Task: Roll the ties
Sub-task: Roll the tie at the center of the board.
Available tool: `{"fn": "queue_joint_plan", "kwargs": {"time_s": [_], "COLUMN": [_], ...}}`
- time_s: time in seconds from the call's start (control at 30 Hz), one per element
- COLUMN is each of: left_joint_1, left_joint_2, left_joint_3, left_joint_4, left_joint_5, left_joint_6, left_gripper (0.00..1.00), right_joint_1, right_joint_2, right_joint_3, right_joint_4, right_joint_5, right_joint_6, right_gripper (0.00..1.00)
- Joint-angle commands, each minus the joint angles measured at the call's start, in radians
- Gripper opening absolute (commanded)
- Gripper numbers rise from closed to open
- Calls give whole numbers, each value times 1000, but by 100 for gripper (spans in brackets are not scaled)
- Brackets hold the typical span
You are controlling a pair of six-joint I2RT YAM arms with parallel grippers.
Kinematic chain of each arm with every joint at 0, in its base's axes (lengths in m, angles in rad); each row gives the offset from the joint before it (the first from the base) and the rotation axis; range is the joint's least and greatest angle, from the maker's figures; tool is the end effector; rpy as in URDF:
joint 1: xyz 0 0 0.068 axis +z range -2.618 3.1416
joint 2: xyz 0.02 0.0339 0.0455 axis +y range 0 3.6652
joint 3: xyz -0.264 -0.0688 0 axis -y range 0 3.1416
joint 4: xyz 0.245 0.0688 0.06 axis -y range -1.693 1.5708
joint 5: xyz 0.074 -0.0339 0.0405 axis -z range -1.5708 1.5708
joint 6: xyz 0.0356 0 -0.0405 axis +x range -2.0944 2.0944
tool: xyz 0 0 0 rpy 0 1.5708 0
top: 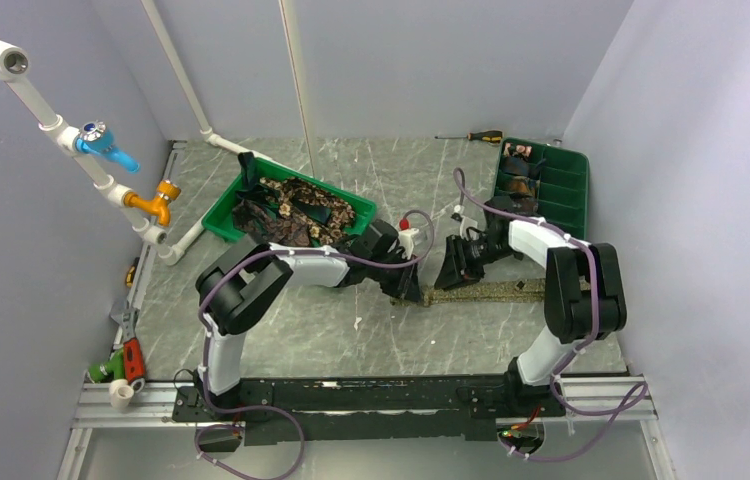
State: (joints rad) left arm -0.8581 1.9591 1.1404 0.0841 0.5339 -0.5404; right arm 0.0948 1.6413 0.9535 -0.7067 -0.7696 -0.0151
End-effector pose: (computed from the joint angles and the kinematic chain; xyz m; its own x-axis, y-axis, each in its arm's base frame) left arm 0.2536 -0.3211 0.1498 -0.8380 0.2923 -0.4609 0.5448 0.4986 -0.6743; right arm 0.2798 0.0515 0.1696 -0.9771 -0.1038 -0.1857 -0.2043 0.7019 0.6823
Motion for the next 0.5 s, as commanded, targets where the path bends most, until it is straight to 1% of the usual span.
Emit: {"fn": "queue_joint_plan", "kwargs": {"time_s": [0.0, 0.1, 0.17, 0.2, 0.27, 0.37, 0.47], "left_joint_1": [35, 64, 82, 88, 95, 100, 100], "left_joint_2": [26, 49, 55, 57, 62, 59, 61], "left_joint_3": [-47, -59, -64, -62, -60, -79, -78], "left_joint_4": [147, 187, 217, 221, 223, 251, 242], "left_joint_5": [62, 96, 131, 142, 156, 170, 173], "left_joint_6": [-52, -76, -84, -87, -98, -111, -107], "left_gripper": [29, 39, 43, 43, 40, 32, 26], "right_joint_1": [-3, -2, -2, -2, 0, 10, 24], "right_joint_2": [47, 55, 54, 54, 64, 83, 90], "right_joint_3": [19, 14, 7, 2, -1, 6, 7], "right_joint_4": [1, 1, 10, 21, 31, 34, 60], "right_joint_5": [-26, -32, -47, -49, -52, -44, -34], "right_joint_6": [-2, 4, 13, 26, 51, 59, 81], "right_gripper": [37, 37, 37, 37, 37, 35, 32]}}
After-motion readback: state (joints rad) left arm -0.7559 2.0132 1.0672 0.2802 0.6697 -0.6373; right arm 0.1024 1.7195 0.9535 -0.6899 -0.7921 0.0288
